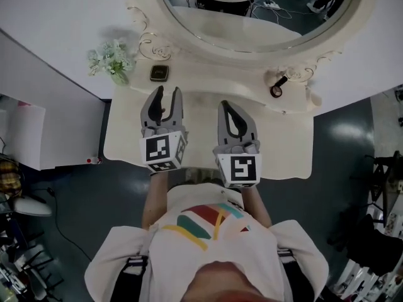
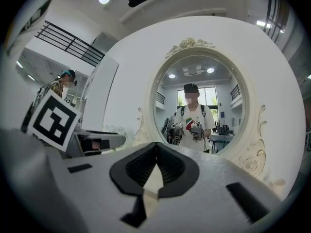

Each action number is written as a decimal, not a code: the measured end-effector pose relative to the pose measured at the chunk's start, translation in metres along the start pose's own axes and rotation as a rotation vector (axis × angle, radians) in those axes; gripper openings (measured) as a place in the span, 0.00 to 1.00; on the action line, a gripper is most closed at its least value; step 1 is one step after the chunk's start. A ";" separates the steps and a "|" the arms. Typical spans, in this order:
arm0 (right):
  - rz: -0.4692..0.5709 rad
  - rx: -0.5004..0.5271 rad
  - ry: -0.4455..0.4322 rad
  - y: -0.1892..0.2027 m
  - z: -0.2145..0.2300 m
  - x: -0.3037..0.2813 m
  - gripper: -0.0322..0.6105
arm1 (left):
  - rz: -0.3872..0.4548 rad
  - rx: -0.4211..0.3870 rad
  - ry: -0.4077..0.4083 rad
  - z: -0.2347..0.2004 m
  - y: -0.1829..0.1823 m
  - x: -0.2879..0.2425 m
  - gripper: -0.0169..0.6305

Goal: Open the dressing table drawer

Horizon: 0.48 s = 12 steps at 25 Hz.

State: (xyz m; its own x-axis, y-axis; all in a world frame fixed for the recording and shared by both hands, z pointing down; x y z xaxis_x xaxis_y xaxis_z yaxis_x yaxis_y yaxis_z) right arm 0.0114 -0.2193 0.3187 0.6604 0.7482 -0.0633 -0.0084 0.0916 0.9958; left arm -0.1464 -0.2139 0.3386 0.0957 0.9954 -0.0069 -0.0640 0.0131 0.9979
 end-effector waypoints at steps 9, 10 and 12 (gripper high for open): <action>-0.062 -0.003 -0.037 0.026 -0.016 -0.012 0.05 | -0.191 -0.011 -0.078 -0.052 0.088 -0.008 0.37; -0.073 -0.002 -0.038 0.030 -0.017 -0.013 0.05 | -0.212 -0.013 -0.083 -0.056 0.098 -0.009 0.37; -0.105 -0.001 -0.041 0.039 -0.019 -0.014 0.05 | -0.257 -0.012 -0.092 -0.064 0.120 -0.011 0.37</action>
State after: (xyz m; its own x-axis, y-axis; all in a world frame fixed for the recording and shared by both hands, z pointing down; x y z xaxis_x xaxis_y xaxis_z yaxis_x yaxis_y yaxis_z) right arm -0.0129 -0.2137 0.3574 0.6879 0.7071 -0.1640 0.0616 0.1682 0.9838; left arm -0.2188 -0.2175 0.4541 0.1997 0.9464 -0.2537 -0.0379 0.2662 0.9632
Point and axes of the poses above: the fingertips, and each gripper's own axes: x backward along the fingers, z to its right, y out of its underside, the point moved 4 cm from there along x, backward along the fingers, and after that the axes turned 10 degrees about -x, right-handed, at the moved point
